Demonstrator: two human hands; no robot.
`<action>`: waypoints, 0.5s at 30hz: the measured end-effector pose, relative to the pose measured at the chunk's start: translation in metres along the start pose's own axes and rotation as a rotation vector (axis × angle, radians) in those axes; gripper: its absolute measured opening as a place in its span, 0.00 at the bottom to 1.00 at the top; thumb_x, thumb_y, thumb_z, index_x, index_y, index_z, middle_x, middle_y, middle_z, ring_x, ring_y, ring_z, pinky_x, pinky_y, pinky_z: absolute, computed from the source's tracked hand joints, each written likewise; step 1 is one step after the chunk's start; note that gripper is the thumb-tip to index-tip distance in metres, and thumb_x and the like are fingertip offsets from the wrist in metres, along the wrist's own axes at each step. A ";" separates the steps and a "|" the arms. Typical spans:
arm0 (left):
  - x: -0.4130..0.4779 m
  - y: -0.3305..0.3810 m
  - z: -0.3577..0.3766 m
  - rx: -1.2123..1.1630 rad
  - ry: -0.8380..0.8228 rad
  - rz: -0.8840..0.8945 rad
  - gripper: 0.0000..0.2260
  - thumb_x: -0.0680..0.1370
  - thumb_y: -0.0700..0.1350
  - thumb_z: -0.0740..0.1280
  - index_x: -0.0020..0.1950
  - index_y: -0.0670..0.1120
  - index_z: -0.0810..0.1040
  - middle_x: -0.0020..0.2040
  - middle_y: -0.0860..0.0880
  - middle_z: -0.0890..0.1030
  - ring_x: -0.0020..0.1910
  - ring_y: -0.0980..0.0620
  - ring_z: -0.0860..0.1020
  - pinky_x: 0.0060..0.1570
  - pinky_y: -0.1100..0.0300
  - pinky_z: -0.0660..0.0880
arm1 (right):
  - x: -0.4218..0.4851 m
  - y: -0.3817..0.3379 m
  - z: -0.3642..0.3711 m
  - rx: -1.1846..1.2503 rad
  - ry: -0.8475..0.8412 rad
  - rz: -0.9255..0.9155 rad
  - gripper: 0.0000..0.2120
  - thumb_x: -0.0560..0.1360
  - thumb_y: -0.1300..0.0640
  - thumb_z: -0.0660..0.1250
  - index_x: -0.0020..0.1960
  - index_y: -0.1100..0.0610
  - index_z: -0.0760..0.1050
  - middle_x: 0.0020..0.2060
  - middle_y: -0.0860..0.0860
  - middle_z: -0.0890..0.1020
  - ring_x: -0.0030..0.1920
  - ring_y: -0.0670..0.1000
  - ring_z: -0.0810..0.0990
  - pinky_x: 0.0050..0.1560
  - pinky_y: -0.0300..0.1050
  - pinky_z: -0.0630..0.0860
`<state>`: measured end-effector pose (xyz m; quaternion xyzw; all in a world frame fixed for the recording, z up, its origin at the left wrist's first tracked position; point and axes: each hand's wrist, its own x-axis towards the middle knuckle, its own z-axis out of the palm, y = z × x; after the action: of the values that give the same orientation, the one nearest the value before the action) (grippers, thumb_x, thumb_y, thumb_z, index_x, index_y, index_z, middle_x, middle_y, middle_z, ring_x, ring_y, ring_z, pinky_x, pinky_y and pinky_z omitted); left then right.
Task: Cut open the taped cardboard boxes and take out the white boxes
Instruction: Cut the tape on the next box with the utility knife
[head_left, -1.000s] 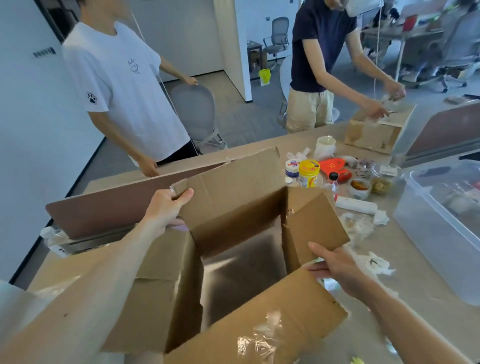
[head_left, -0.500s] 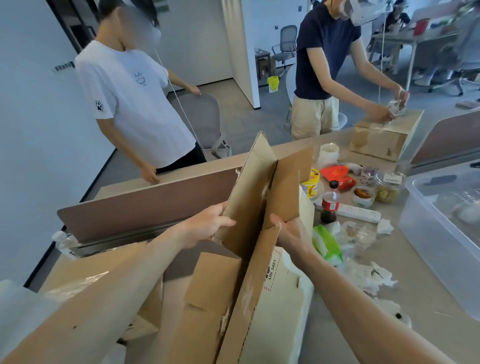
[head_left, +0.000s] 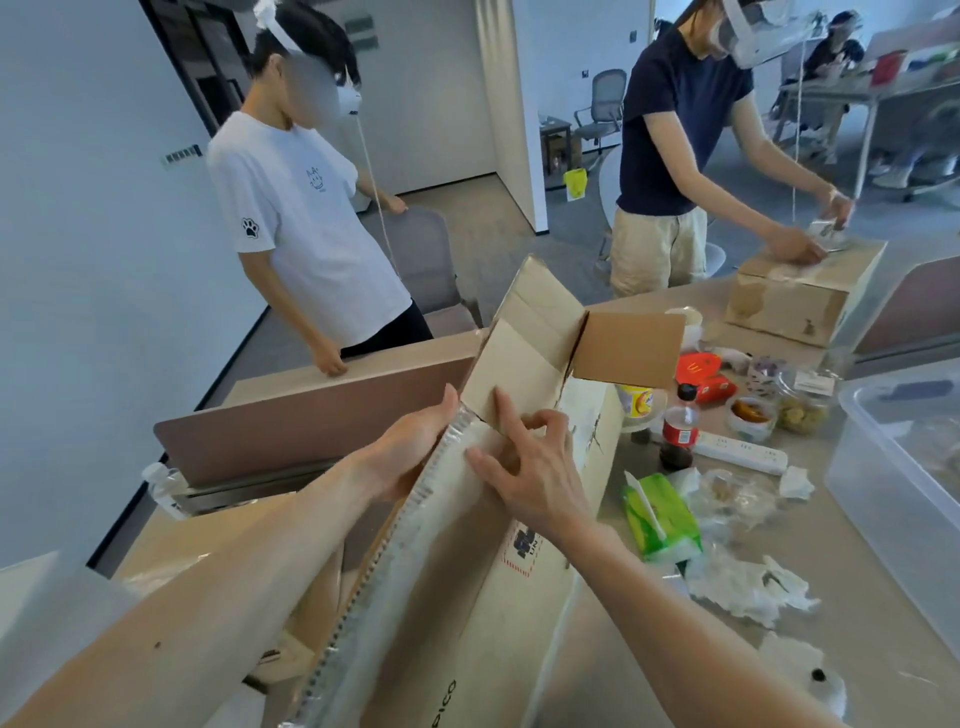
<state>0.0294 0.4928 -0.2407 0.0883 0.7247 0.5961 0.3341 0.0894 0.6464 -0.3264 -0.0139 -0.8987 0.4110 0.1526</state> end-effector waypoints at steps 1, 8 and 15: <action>-0.005 0.006 0.002 0.007 -0.025 0.004 0.25 0.83 0.60 0.51 0.66 0.47 0.78 0.56 0.44 0.85 0.53 0.44 0.84 0.49 0.51 0.82 | 0.003 -0.003 -0.002 -0.024 0.014 -0.003 0.36 0.73 0.26 0.53 0.77 0.34 0.46 0.60 0.46 0.57 0.65 0.55 0.65 0.70 0.54 0.66; -0.010 0.028 -0.006 0.343 0.116 0.351 0.13 0.81 0.37 0.66 0.65 0.44 0.77 0.57 0.47 0.84 0.57 0.45 0.82 0.57 0.51 0.79 | 0.015 -0.011 -0.010 0.150 0.124 -0.060 0.31 0.74 0.32 0.61 0.74 0.34 0.59 0.59 0.47 0.61 0.61 0.48 0.69 0.66 0.47 0.68; -0.050 0.057 -0.022 0.225 0.303 0.468 0.08 0.79 0.41 0.70 0.57 0.44 0.79 0.41 0.53 0.83 0.38 0.56 0.79 0.41 0.64 0.74 | 0.015 0.053 -0.016 0.530 0.412 0.293 0.37 0.65 0.32 0.73 0.66 0.53 0.70 0.57 0.52 0.73 0.56 0.50 0.74 0.60 0.52 0.74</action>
<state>0.0389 0.4647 -0.1679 0.1995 0.7877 0.5794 0.0638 0.0743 0.6959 -0.3520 -0.1849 -0.6997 0.6358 0.2682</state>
